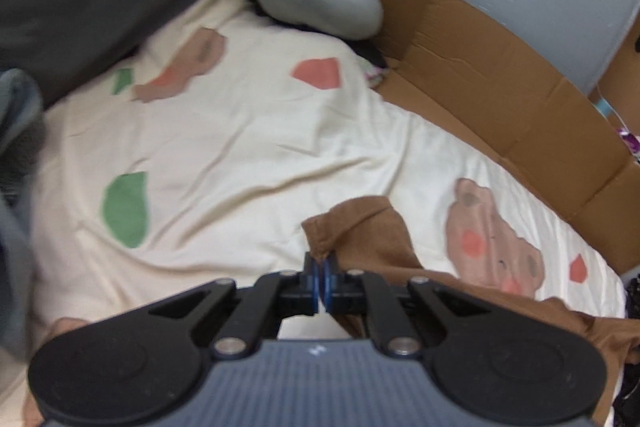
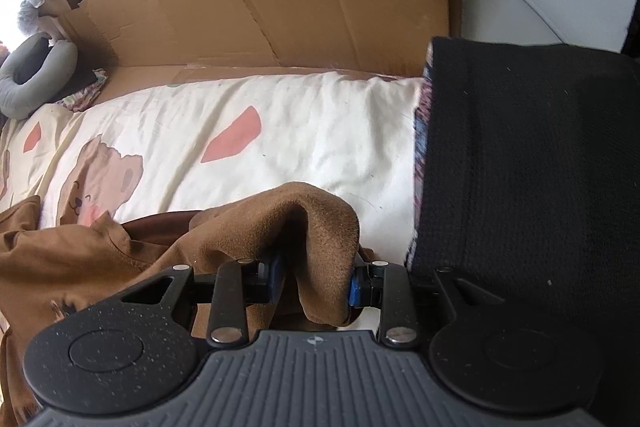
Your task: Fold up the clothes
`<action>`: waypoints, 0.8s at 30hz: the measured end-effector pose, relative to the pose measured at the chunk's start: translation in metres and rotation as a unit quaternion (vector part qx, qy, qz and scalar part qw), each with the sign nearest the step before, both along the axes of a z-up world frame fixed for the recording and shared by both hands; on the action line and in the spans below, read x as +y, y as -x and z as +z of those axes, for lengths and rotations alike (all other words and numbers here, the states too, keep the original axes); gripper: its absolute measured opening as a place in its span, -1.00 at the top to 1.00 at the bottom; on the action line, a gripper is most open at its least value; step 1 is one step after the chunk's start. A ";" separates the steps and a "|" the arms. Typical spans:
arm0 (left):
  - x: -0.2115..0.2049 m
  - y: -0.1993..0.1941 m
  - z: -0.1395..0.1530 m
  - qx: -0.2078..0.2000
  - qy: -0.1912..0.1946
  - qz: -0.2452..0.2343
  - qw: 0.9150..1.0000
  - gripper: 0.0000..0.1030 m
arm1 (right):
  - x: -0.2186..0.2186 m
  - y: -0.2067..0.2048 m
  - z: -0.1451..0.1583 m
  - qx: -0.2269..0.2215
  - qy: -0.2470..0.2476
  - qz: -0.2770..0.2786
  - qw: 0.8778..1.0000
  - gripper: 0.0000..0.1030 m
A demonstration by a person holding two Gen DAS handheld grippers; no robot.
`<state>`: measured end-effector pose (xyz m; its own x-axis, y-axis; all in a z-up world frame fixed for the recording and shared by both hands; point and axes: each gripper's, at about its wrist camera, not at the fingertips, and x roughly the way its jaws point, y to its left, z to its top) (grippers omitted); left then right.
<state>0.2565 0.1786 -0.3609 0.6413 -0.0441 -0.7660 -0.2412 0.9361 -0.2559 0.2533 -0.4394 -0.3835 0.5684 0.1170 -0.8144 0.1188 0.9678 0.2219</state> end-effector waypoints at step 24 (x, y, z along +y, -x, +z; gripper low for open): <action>0.079 0.048 -0.002 0.011 -0.061 0.151 0.987 0.95 | 0.052 -0.030 -0.018 0.015 0.010 0.071 0.997 0.21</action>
<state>0.2086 0.2575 -0.3633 0.5936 0.2402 -0.7681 -0.5181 0.8444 -0.1364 0.2830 -0.3870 -0.4011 0.5226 0.1790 -0.8335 -0.0146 0.9794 0.2012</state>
